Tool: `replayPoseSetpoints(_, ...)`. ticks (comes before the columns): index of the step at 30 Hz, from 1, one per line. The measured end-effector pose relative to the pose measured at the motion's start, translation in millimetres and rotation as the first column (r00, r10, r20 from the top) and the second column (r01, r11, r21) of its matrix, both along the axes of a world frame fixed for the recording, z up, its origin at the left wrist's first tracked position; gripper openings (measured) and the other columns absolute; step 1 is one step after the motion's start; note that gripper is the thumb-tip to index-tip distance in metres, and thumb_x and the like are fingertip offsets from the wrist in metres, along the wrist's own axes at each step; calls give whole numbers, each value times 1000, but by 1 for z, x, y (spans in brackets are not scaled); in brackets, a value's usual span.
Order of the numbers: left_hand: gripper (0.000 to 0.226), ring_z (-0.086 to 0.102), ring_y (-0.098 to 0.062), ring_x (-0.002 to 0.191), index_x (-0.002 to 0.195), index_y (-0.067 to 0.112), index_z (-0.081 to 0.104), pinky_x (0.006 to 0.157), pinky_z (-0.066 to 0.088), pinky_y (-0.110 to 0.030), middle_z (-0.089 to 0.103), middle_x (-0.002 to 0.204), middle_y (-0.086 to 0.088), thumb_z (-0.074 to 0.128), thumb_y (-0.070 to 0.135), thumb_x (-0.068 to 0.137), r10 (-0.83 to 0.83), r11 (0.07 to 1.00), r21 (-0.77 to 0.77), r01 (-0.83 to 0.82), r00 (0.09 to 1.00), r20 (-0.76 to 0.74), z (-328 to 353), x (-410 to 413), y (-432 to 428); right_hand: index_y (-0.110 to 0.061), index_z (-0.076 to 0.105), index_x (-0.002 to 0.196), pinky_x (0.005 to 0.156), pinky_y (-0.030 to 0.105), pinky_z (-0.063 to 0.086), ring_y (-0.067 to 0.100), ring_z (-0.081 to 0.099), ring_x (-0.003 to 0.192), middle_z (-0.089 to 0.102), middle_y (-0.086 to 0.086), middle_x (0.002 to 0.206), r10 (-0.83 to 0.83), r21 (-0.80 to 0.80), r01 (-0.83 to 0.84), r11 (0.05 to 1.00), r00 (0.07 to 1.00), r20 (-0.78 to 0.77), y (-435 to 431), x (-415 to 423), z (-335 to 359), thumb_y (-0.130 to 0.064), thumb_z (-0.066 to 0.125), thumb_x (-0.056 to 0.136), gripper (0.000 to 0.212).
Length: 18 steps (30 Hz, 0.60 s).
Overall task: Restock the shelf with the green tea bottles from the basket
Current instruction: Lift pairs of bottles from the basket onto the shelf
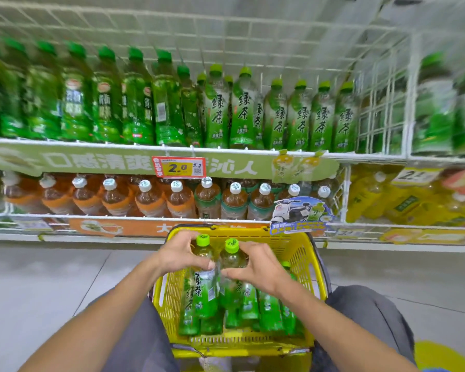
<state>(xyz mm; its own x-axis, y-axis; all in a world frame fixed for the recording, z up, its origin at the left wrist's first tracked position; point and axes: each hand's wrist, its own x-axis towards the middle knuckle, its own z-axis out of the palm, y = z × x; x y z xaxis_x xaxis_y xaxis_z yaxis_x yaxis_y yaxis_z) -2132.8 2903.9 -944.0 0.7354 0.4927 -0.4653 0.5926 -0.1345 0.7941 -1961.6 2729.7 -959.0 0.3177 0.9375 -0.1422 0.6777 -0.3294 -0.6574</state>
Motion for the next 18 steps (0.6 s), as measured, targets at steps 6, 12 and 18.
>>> replayPoseSetpoints(6,80,64,-16,113,122,8,68,93,52,-27,69,124,-3,98,45,57,0,985,168,-32,983,185,106,33,6,-20,71,113,76,38,56,9,63,75,73,-1,84,-53,151,36,988,992,114,5,40,121,-90,65,65,85)
replayPoseSetpoints(12,89,70,-19,91,111,12,73,80,57,-42,77,100,-4,90,71,48,-69,941,335,-42,947,313,221,80,10,-6,69,126,74,27,55,6,69,80,78,7,89,-153,336,92,938,975,160,-10,74,252,-81,72,62,99)
replayPoseSetpoints(18,95,69,-18,63,129,11,57,50,55,-33,67,94,-5,93,57,53,-58,887,438,-148,905,421,310,147,13,-22,73,90,54,16,36,0,42,62,54,-11,65,-264,444,158,882,946,187,5,126,324,-86,62,65,70)
